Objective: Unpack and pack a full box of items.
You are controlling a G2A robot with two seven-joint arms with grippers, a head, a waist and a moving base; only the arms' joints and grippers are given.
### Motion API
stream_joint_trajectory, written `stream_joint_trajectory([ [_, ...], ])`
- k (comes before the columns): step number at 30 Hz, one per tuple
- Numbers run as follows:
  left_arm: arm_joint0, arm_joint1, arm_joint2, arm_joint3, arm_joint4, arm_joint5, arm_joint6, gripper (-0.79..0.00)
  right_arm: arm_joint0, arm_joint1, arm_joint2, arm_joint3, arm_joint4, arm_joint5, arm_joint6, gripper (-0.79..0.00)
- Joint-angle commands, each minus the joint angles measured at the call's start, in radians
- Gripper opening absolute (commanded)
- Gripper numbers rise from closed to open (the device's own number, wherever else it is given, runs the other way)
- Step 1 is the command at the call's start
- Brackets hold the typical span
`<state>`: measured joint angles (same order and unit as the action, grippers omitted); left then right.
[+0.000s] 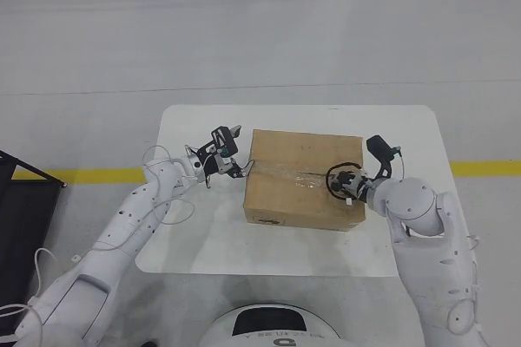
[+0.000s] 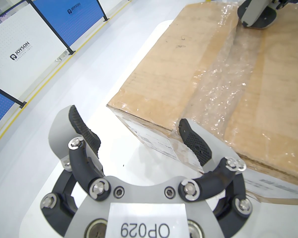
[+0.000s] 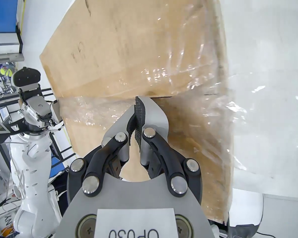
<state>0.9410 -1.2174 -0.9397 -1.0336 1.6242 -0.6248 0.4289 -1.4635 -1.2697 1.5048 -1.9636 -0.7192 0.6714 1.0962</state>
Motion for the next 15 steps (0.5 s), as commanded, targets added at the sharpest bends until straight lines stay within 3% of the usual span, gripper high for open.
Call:
stream_joint_trajectory([
  [1, 0.000, 0.000, 0.000, 0.000, 0.000, 0.000, 0.000, 0.000, -0.011, 0.002, 0.012, -0.013, -0.002, 0.018, -0.015, -0.785],
  [15, 0.000, 0.000, 0.000, 0.000, 0.000, 0.000, 0.000, 0.000, -0.145, 0.006, 0.153, -0.152, 0.058, 0.107, -0.197, -0.785],
])
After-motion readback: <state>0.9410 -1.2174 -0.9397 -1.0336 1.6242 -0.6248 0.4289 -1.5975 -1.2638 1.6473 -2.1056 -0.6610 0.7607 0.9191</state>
